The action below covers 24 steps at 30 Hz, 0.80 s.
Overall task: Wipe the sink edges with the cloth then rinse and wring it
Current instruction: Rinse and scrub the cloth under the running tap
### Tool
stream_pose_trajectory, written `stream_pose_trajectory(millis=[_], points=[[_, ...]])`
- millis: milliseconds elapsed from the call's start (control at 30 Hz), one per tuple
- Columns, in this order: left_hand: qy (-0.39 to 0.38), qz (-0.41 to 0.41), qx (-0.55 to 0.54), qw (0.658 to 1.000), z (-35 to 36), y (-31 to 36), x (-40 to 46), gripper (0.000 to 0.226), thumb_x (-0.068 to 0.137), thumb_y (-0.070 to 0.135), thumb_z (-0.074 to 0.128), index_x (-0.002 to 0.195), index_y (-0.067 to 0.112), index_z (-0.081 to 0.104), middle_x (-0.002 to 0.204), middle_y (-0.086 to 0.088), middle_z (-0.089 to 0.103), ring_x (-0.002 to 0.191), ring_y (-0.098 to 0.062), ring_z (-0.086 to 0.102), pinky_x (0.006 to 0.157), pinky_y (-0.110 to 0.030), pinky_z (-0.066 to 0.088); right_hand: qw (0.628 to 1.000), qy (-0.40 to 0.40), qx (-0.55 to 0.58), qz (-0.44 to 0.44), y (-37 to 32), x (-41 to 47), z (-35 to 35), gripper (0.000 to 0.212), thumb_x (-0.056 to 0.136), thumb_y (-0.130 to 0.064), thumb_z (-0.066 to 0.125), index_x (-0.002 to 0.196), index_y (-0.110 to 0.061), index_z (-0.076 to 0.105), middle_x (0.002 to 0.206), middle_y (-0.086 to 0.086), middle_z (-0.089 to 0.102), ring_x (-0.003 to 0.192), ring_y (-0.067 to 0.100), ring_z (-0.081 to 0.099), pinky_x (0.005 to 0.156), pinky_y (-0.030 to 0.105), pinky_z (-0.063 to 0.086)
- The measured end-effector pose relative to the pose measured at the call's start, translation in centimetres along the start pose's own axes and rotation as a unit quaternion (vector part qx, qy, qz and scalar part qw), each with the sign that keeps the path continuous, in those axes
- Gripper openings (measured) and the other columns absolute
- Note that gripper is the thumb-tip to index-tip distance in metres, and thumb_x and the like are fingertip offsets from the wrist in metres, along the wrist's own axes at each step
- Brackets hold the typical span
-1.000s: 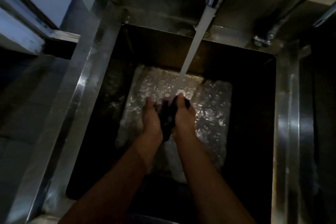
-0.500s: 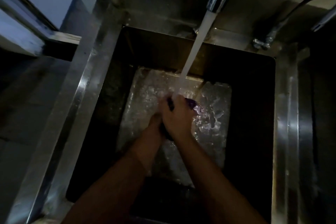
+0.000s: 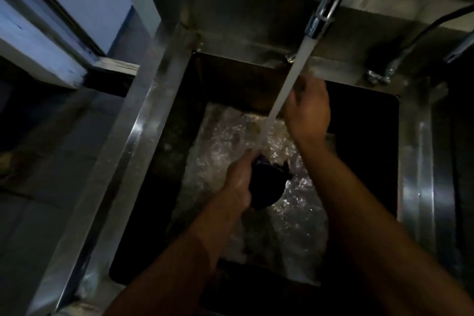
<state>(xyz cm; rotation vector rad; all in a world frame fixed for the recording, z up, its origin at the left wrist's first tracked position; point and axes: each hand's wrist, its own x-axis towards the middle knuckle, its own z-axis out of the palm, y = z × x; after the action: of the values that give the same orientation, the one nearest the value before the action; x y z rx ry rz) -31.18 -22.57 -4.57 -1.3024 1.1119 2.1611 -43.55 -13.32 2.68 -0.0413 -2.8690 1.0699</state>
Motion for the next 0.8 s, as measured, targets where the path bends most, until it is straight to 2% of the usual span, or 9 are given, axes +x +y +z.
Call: stream_pose_trajectory(millis=[67,133,267,400,467,600,667,700,800], points=[[0.011,0.006,0.002,1.000,-0.3,0.4,-1.0,0.037,0.069,0.044,0.079,0.092,0.014,0.080,0.096,-0.012,0.076,0.088,-0.031,0.072,0.081,-0.043,0.060,0.996,-0.059,0.065,0.005,-3.0,3.3,-0.8,0.024,0.102,-0.034,0.048,0.094,-0.019,0.065,0.108,0.011,0.068,0.100,0.025,0.064,0.090,0.042,0.052],[0.031,0.010,0.012,0.999,-1.1,0.4,-1.2,0.042,0.063,0.040,0.080,0.092,0.010,0.079,0.093,-0.015,0.076,0.079,-0.030,0.072,0.071,-0.042,0.061,0.987,-0.108,0.117,0.017,-4.5,5.3,-0.5,0.026,0.103,-0.027,0.047,0.078,-0.026,0.057,0.099,0.011,0.068,0.096,0.026,0.066,0.091,0.047,0.053],[0.062,0.025,0.022,0.998,-2.6,1.0,-1.6,0.054,0.049,0.048,0.080,0.089,0.011,0.078,0.094,-0.016,0.076,0.089,-0.033,0.073,0.086,-0.051,0.059,0.989,-0.082,0.120,0.033,-4.7,7.9,0.5,0.021,0.101,-0.023,0.049,0.095,-0.013,0.066,0.103,0.013,0.070,0.099,0.026,0.066,0.092,0.046,0.054],[0.077,0.035,0.015,0.996,-2.5,1.6,-1.5,0.043,0.064,0.045,0.079,0.093,0.012,0.077,0.092,-0.012,0.077,0.086,-0.031,0.073,0.083,-0.046,0.060,0.986,-0.091,0.125,0.059,-4.7,9.1,0.0,0.028,0.095,-0.033,0.048,0.104,-0.013,0.067,0.112,0.015,0.068,0.105,0.031,0.065,0.095,0.050,0.052],[0.075,0.039,0.013,0.996,-2.1,1.8,-1.4,0.053,0.058,0.051,0.079,0.096,0.014,0.077,0.097,-0.012,0.077,0.091,-0.033,0.073,0.086,-0.049,0.059,0.987,-0.096,0.114,0.058,-4.6,9.1,-0.3,0.024,0.098,-0.026,0.051,0.106,-0.009,0.066,0.113,0.016,0.068,0.106,0.031,0.065,0.096,0.049,0.052],[0.046,0.023,-0.004,0.999,-1.5,2.0,-1.7,0.061,0.055,0.053,0.080,0.101,0.013,0.077,0.099,-0.014,0.077,0.093,-0.035,0.074,0.087,-0.053,0.058,0.988,-0.055,0.138,0.051,-3.1,7.7,-0.1,0.022,0.100,-0.019,0.049,0.108,-0.005,0.065,0.109,0.013,0.069,0.100,0.024,0.065,0.092,0.039,0.053],[0.047,0.019,-0.014,0.999,-1.2,2.2,-1.5,0.057,0.056,0.051,0.079,0.097,0.011,0.078,0.098,-0.014,0.077,0.093,-0.035,0.073,0.087,-0.054,0.058,0.986,-0.029,0.156,0.059,-1.5,6.3,0.2,0.019,0.103,-0.018,0.047,0.110,-0.009,0.063,0.102,0.000,0.065,0.088,0.005,0.060,0.080,0.012,0.048],[0.043,0.017,-0.017,0.999,-1.1,2.3,-1.4,0.054,0.056,0.050,0.080,0.093,0.011,0.078,0.097,-0.014,0.076,0.092,-0.034,0.073,0.088,-0.052,0.058,0.984,-0.022,0.164,0.063,-0.7,5.6,0.4,0.018,0.104,-0.018,0.046,0.111,-0.012,0.062,0.096,-0.009,0.062,0.080,-0.004,0.055,0.071,0.005,0.044],[0.036,0.023,-0.029,0.999,-0.7,3.0,-0.3,0.043,0.051,0.050,0.082,0.075,0.018,0.069,0.086,-0.008,0.065,0.079,-0.029,0.064,0.074,-0.038,0.055,0.980,0.012,0.187,0.063,0.7,4.7,1.8,0.012,0.103,-0.020,0.049,0.106,-0.018,0.060,0.081,-0.011,0.060,0.068,-0.006,0.055,0.059,0.006,0.041]])
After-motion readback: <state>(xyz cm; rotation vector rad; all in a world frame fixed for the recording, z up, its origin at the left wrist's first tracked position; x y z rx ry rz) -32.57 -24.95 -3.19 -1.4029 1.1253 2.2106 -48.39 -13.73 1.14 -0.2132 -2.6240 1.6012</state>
